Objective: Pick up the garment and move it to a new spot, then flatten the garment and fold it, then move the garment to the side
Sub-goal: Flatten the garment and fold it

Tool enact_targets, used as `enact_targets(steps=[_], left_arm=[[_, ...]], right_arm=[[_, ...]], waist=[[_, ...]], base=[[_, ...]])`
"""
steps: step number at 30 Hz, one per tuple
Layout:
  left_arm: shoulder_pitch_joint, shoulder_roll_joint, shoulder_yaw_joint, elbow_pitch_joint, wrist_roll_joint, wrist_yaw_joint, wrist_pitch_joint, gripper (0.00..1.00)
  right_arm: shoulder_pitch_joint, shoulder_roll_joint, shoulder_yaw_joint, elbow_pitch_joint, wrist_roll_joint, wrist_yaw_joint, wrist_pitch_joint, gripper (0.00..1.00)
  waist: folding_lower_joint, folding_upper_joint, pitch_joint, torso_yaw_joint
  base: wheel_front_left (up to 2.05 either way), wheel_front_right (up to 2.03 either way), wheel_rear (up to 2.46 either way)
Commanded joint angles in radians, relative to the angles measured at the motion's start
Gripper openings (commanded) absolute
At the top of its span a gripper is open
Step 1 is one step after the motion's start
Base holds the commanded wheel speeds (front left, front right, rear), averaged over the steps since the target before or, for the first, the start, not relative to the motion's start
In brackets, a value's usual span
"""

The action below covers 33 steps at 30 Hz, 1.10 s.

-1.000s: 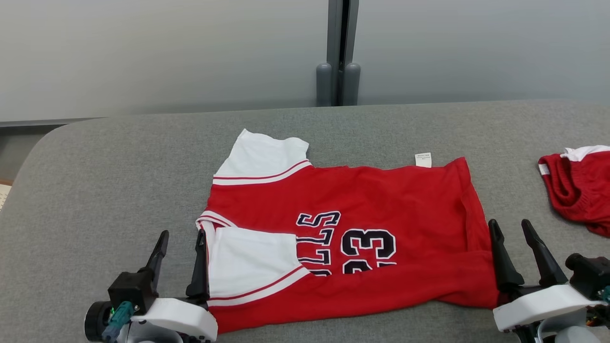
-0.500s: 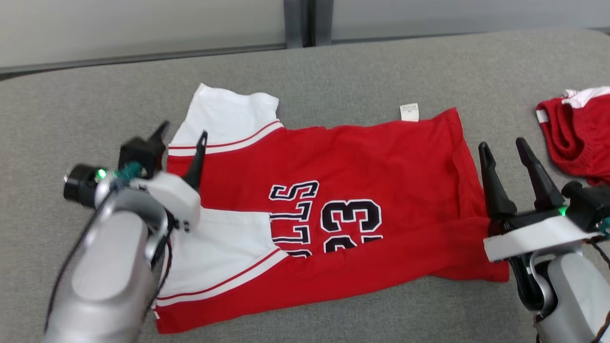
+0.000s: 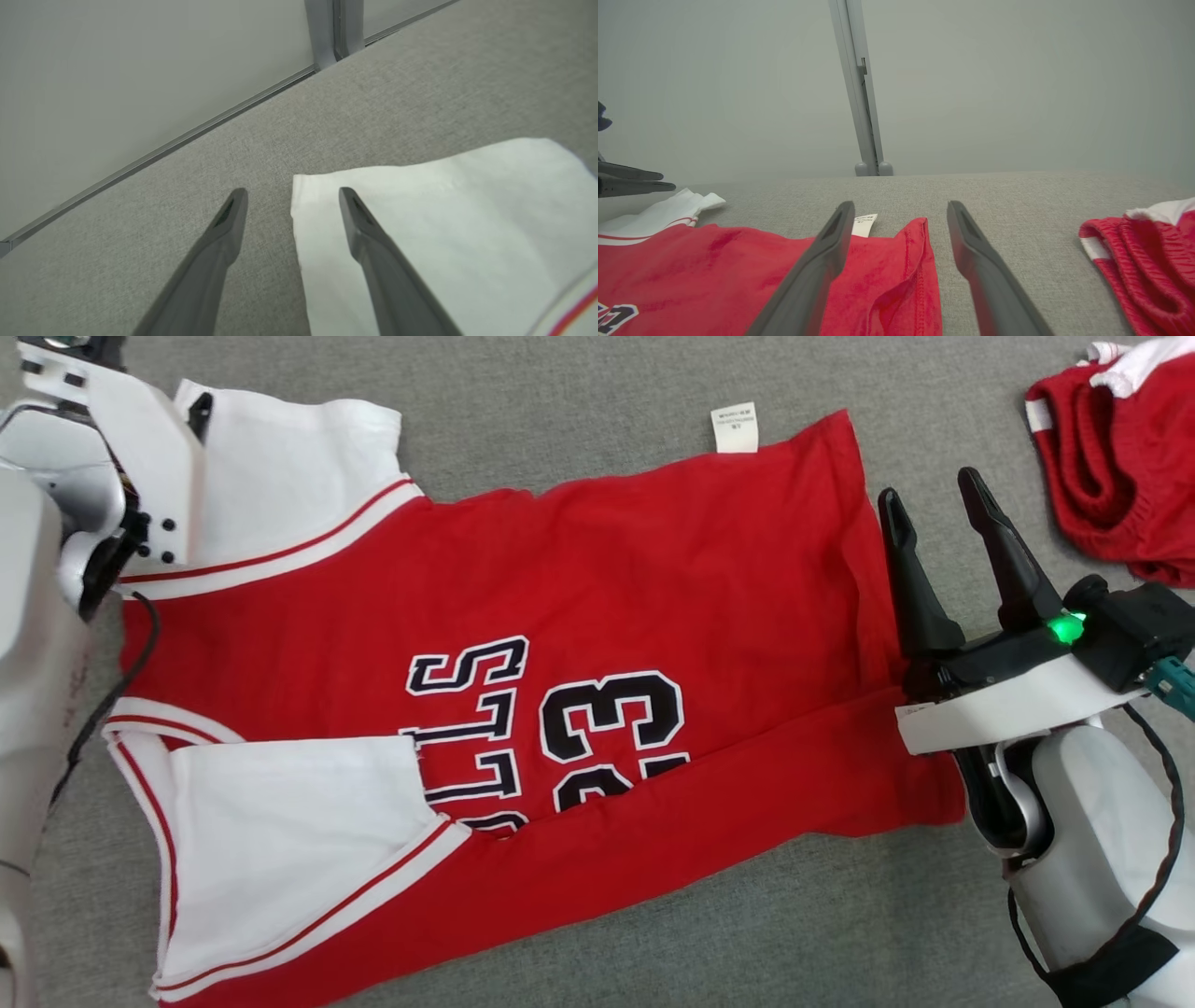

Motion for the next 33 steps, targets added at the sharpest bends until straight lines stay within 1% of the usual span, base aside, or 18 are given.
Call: enact_targets(steps=[1, 5, 9, 14, 20, 21, 22, 24, 26, 29, 33], left_arm=[[-0.023, 0.021, -0.023, 0.005, -0.037, 0.000, 0.031, 1.00], [-0.056, 0.072, -0.093, -0.013, -0.109, 0.000, 0.078, 1.00], [-0.081, 0.100, -0.142, -0.012, -0.145, 0.000, 0.091, 1.00], [-0.094, 0.106, -0.180, 0.003, -0.199, 0.000, 0.109, 1.00], [-0.082, 0.087, -0.237, -0.009, -0.294, -0.001, 0.157, 1.00], [-0.084, 0.090, -0.245, -0.014, -0.309, -0.002, 0.160, 0.47], [-0.084, 0.090, -0.254, -0.020, -0.322, -0.002, 0.161, 0.00], [-0.082, 0.089, -0.261, -0.025, -0.336, -0.002, 0.160, 0.00], [-0.085, 0.093, -0.265, -0.037, -0.362, -0.001, 0.135, 0.00], [-0.100, 0.097, -0.262, -0.048, -0.358, 0.000, 0.046, 0.00], [-0.083, 0.061, -0.252, -0.060, -0.356, 0.000, -0.089, 0.00]], right_arm=[[-0.018, -0.001, 0.000, -0.003, 0.004, 0.000, -0.008, 1.00], [-0.032, 0.004, -0.009, -0.008, 0.025, 0.000, -0.010, 1.00], [-0.035, -0.002, -0.010, -0.005, 0.027, 0.000, -0.010, 1.00], [-0.041, 0.001, -0.016, -0.011, 0.029, 0.000, -0.010, 1.00], [-0.046, -0.002, -0.032, -0.001, 0.020, 0.000, -0.010, 1.00], [-0.047, -0.004, -0.037, 0.002, 0.019, 0.000, -0.010, 1.00], [-0.047, -0.006, -0.040, 0.006, 0.018, 0.000, -0.010, 1.00], [-0.048, -0.008, -0.044, 0.010, 0.016, 0.000, -0.010, 1.00], [-0.054, -0.017, -0.048, 0.018, 0.012, 0.000, -0.010, 1.00], [-0.071, -0.043, -0.054, 0.044, 0.021, 0.000, -0.009, 1.00], [-0.115, -0.104, -0.028, 0.082, 0.057, 0.000, 0.049, 1.00]], waist=[[0.0000, 0.0000, 0.032, -0.033], [0.0000, 0.0000, 0.042, -0.037], [0.0000, 0.0000, 0.054, -0.037], [0.0000, 0.0000, 0.068, -0.040], [0.0000, 0.0000, 0.077, -0.035], [0.0000, 0.0000, 0.077, -0.033], [0.0000, 0.0000, 0.076, -0.029], [0.0000, 0.0000, 0.074, -0.024], [0.0000, 0.0000, 0.067, -0.010], [0.0000, 0.0000, 0.051, 0.021], [0.0000, 0.0000, 0.026, 0.084]], base=[[0.00, 0.00, 0.00], [0.00, 0.00, 0.00], [0.00, 0.00, 0.00], [0.00, 0.00, 0.00], [0.00, 0.00, 0.00], [0.00, 0.00, 0.00], [0.00, 0.00, 0.00], [0.00, 0.00, 0.00], [0.00, 0.00, 0.00], [0.00, 0.00, 0.00], [0.00, 0.00, 0.00]])
